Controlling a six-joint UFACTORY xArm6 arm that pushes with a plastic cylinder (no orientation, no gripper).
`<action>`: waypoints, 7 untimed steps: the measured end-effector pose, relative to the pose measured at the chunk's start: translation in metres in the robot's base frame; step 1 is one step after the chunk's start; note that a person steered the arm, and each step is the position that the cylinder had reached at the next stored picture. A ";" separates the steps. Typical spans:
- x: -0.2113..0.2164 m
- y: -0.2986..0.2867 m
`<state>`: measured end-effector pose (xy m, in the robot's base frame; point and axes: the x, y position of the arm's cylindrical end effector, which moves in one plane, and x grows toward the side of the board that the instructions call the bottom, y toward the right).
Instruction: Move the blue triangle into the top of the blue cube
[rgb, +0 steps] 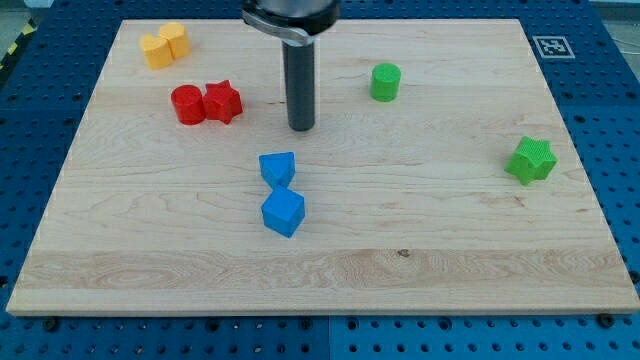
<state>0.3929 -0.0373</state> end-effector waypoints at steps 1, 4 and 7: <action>0.004 -0.028; 0.099 -0.042; 0.106 -0.040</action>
<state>0.4985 -0.0775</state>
